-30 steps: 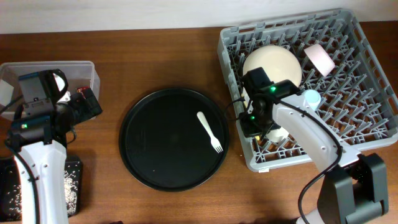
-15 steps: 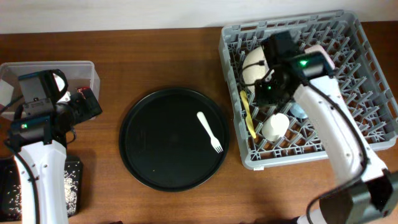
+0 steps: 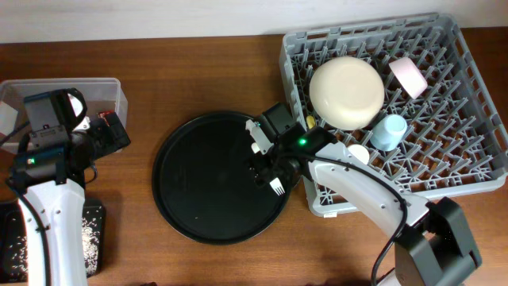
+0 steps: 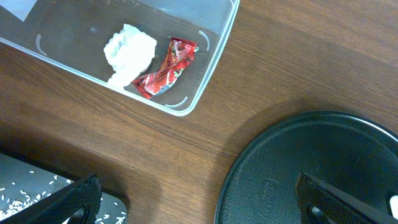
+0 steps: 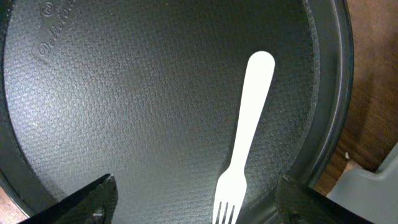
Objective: Sort waste into correct bins and load items into the dishwasher rack
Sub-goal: 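Grasp the white fork on the black tray with the right gripper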
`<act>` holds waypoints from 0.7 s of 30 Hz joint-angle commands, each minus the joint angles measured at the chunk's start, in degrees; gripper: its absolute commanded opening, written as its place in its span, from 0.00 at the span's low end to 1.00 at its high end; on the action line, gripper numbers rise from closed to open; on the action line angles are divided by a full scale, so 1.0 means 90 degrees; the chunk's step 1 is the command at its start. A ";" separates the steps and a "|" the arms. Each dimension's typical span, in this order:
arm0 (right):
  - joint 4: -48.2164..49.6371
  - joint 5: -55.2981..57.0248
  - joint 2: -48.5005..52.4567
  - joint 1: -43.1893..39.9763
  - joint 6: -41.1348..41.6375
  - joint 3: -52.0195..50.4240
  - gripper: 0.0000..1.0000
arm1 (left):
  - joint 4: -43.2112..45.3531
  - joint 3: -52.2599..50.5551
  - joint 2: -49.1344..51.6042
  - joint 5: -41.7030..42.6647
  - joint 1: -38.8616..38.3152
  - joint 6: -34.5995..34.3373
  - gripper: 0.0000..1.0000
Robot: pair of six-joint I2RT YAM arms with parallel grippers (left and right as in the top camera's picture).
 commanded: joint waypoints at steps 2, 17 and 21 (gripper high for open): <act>0.0238 0.0182 0.0964 0.0024 -0.0049 -0.0066 0.64 | -0.0007 0.0053 -0.0051 -0.0002 0.0010 0.0032 0.99; 0.0466 0.0806 0.1800 0.0024 -0.0041 -0.0083 0.26 | -0.0007 0.0053 -0.0051 -0.0002 0.0010 0.0032 0.99; 0.0420 0.0806 0.1800 0.0024 -0.0041 -0.0083 0.15 | -0.0007 0.0053 -0.0051 0.0000 0.0010 0.0032 0.99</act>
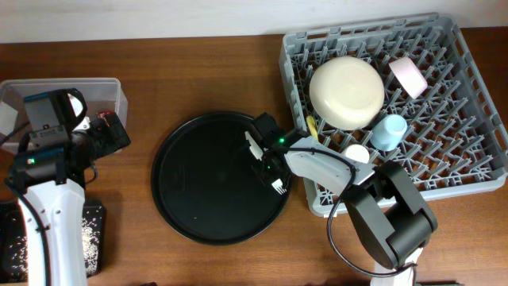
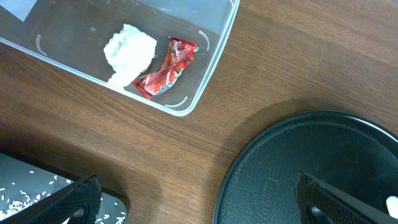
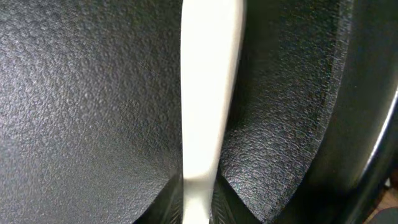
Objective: Sort waste into correct bins and load items into the dishwasher rack
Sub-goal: 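Grasp the white fork on the black tray with the right gripper, then insert the white fork upright into the rack beside the spoon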
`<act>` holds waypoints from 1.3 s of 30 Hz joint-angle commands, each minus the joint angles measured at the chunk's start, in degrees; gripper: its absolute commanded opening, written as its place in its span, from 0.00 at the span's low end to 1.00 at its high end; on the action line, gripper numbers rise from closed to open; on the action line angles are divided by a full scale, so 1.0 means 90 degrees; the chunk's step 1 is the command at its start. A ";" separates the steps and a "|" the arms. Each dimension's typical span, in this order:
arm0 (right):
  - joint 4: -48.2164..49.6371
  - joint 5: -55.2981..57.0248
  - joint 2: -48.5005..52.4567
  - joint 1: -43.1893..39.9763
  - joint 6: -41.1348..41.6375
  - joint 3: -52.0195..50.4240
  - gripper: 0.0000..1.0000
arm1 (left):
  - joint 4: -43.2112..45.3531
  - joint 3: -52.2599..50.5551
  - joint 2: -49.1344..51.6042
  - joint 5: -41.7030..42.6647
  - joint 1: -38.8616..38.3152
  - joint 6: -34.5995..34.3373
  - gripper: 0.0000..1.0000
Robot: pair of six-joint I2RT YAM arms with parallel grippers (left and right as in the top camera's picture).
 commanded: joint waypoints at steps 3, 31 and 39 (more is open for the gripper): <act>-0.0066 -0.0087 0.0180 0.0032 -0.0017 0.0051 0.09 | -0.0007 0.0053 -0.0051 -0.0002 0.0010 0.0032 0.99; -0.2640 -0.0209 -0.1525 -0.2188 -0.0095 0.1345 0.04 | -0.0007 0.0053 -0.0051 -0.0002 0.0010 0.0032 0.99; -0.2543 -0.0119 -0.1205 -0.2178 -0.0097 0.1345 0.29 | -0.0007 0.0053 -0.0051 -0.0002 0.0010 0.0032 0.99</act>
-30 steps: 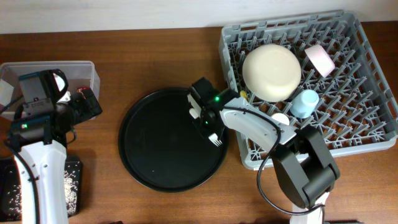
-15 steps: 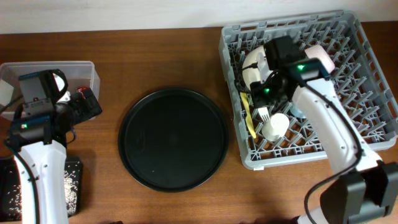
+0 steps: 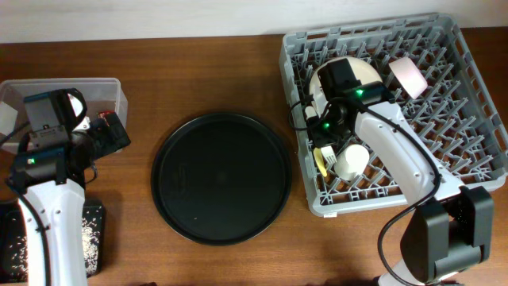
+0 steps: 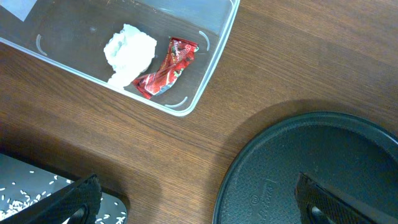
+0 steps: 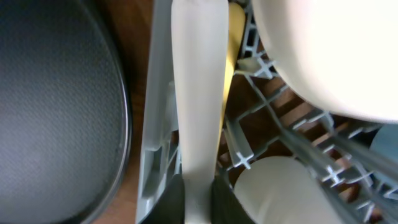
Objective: Sort waste into correct bins and load items into the dishwasher rack
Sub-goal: 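Insert the white fork upright into the rack beside the spoon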
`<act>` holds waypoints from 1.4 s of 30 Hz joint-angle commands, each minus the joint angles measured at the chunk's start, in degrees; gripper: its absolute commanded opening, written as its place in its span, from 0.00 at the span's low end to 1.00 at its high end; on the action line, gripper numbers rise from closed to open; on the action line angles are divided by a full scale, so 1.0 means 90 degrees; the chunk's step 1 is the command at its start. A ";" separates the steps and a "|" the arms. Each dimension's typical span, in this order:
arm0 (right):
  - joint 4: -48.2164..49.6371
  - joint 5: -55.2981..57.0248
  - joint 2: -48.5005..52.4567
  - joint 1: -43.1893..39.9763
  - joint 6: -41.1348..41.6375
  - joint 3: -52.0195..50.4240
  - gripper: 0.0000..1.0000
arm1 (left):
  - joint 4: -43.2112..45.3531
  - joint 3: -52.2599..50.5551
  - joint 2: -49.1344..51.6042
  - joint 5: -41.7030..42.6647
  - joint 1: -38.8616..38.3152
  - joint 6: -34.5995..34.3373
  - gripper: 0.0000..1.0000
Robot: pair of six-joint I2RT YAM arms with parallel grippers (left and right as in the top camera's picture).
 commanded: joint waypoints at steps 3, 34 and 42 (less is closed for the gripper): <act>0.0032 0.0233 0.0015 0.0032 -0.0002 -0.0056 0.40 | -0.0005 0.0053 -0.0051 -0.0002 0.0010 0.0034 0.99; -0.1418 0.1387 -0.0758 0.0471 0.2363 0.0211 0.04 | -0.0005 0.0053 -0.0051 -0.0002 0.0010 0.0032 0.99; -0.2977 0.1411 -0.4056 0.0403 0.2523 0.1634 0.12 | -0.0005 0.0053 -0.0051 -0.0002 0.0010 0.0032 0.99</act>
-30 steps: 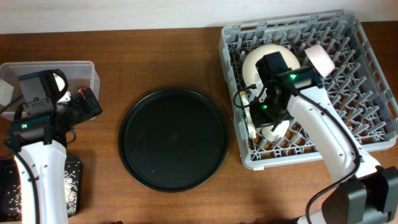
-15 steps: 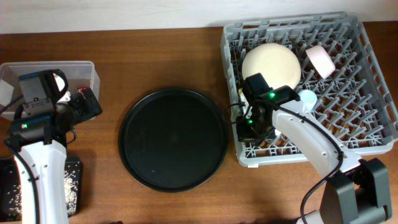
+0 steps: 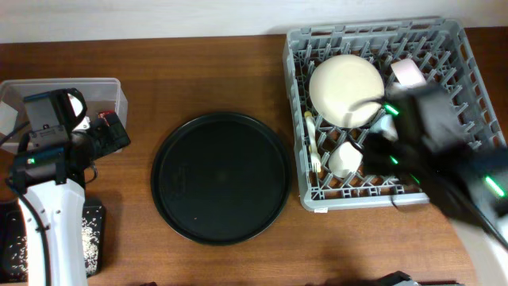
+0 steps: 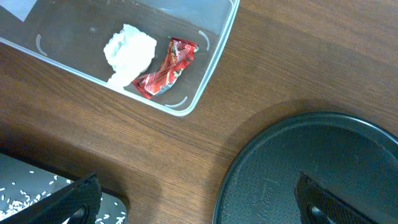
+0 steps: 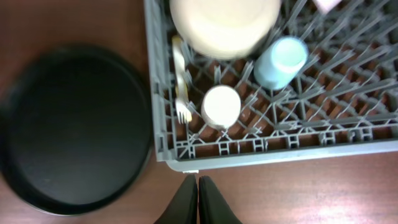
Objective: Sort waste into correct bins and load items into the dishwasher rack
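Note:
The white plastic fork [image 3: 313,148] lies in the left column of the grey dishwasher rack [image 3: 464,75], beside a white cup [image 3: 345,159]; it also shows in the right wrist view as the fork [image 5: 180,93]. My right gripper [image 5: 198,199] is shut with nothing in it, high above the rack's front edge [image 5: 280,155]. The right arm [image 3: 432,151] is a blur in the overhead view. The black round tray [image 3: 221,176] is bare. My left gripper [image 4: 199,208] stands open over the table, between the tray and the clear bin [image 4: 214,56].
The rack also holds a cream bowl [image 3: 345,79], a blue cup [image 5: 280,61] and a pink cup [image 3: 409,70]. In the clear bin lie a crumpled white tissue [image 4: 130,53] and a red wrapper [image 4: 166,67]. A black container with rice grains [image 4: 25,193] sits at the front left.
The fork has left my right gripper and now lies in the rack's left column. The right gripper has moved back high above the rack, shut and empty. The left arm has not moved.
My right gripper stood open over the fork on the black tray. Then it was shut on the fork's handle there. Then it held the fork over the rack's left side, the tray bare. Now the fork rests in the rack and the gripper is away.

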`<act>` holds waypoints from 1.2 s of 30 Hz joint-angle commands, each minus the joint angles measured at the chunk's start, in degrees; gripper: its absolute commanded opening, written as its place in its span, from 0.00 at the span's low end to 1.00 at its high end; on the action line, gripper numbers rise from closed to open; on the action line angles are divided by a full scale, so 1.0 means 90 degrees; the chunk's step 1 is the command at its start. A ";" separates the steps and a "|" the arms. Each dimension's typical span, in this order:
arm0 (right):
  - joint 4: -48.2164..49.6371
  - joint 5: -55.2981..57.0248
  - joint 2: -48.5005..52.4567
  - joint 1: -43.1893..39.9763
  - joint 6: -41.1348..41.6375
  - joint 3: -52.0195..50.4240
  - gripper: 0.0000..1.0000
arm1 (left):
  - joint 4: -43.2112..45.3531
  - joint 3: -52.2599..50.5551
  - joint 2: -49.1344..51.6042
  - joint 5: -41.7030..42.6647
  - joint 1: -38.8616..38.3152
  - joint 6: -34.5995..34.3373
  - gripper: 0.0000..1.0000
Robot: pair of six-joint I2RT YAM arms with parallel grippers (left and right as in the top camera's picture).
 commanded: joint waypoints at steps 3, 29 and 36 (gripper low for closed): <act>-0.0272 0.0702 -0.1008 -0.0903 0.0158 0.0058 0.12 | -0.0012 0.0053 -0.0051 -0.0002 0.0010 0.0034 0.99; 0.0726 0.0017 -0.0777 -0.1644 -0.1865 -0.0248 0.98 | -0.0012 0.0053 -0.0051 0.0000 0.0010 0.0032 0.99; 0.7337 -0.0551 -0.5425 -0.1814 -0.1931 -0.7128 0.98 | -0.0012 0.0053 -0.0051 -0.0002 0.0010 0.0032 0.99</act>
